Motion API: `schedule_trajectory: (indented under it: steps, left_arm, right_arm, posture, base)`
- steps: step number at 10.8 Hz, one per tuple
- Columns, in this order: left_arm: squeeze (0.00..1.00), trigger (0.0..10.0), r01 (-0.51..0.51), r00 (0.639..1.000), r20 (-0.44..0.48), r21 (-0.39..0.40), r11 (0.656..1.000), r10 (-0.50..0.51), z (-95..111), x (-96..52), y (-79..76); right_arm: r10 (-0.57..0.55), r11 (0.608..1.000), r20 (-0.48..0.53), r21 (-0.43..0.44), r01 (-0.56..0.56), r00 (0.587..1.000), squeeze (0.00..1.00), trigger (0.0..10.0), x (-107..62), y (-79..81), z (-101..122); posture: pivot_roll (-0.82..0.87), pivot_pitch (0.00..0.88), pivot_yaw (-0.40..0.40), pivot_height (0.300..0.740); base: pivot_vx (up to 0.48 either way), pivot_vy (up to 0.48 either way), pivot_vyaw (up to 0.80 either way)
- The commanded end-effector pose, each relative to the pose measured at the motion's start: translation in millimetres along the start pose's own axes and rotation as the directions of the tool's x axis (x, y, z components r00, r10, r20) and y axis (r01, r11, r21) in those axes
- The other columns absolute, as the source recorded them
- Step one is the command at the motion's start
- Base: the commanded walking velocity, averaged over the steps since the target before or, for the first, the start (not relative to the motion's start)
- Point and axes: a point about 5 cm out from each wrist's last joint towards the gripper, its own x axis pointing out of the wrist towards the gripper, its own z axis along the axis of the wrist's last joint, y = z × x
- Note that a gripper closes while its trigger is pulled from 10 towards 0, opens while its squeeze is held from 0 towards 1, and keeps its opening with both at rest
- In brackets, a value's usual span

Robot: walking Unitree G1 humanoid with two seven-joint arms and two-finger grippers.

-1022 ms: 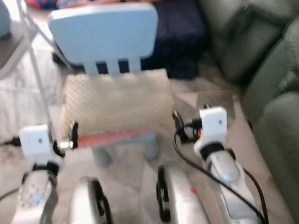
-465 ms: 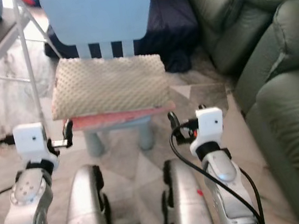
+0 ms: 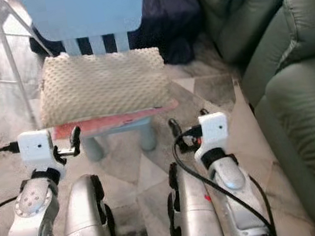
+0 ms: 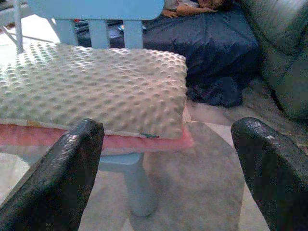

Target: Move the pillow to the sofa

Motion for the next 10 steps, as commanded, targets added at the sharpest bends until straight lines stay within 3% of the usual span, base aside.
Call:
schedule_trajectory:
  steps: [1, 3, 8, 10]
  left_arm:
    - [0.0, 10.0, -0.001, 1.0, -0.018, 0.004, 1.0, 0.001, -3.2, -2.7, 2.4]
    - [0.0, 10.0, -0.002, 1.0, -0.02, -0.004, 1.0, 0.002, -3.4, -1.9, 2.1]
    - [0.0, 10.0, -0.004, 1.0, -0.025, -0.014, 1.0, 0.003, -3.7, 0.3, 0.3]
    - [0.0, 10.0, -0.009, 1.0, -0.028, -0.021, 1.0, 0.008, -4.2, 0.0, -0.2]
  right_arm:
    - [0.008, 1.0, 0.007, -0.002, -0.008, 1.0, 0.0, 10.0, -0.2, 0.8, 2.3]
    - [0.011, 1.0, 0.008, -0.004, -0.011, 1.0, 0.0, 10.0, 0.6, -0.1, 2.4]
    - [0.024, 1.0, 0.006, -0.01, -0.024, 1.0, 0.0, 10.0, 1.9, 0.3, 1.8]
    - [0.017, 1.0, 0.006, -0.007, -0.017, 1.0, 0.0, 10.0, 2.8, -0.4, 1.5]
  posture:
    - [0.0, 0.325, -0.065, 0.605]
    - [0.0, 0.323, -0.066, 0.605]
    - [0.0, 0.313, -0.069, 0.605]
    - [0.0, 0.312, -0.068, 0.605]
  base:
    - [0.368, 0.0, 0.0]
    - [0.364, 0.0, 0.0]
    - [0.295, 0.0, 0.58]
    - [0.0, 0.0, 0.0]
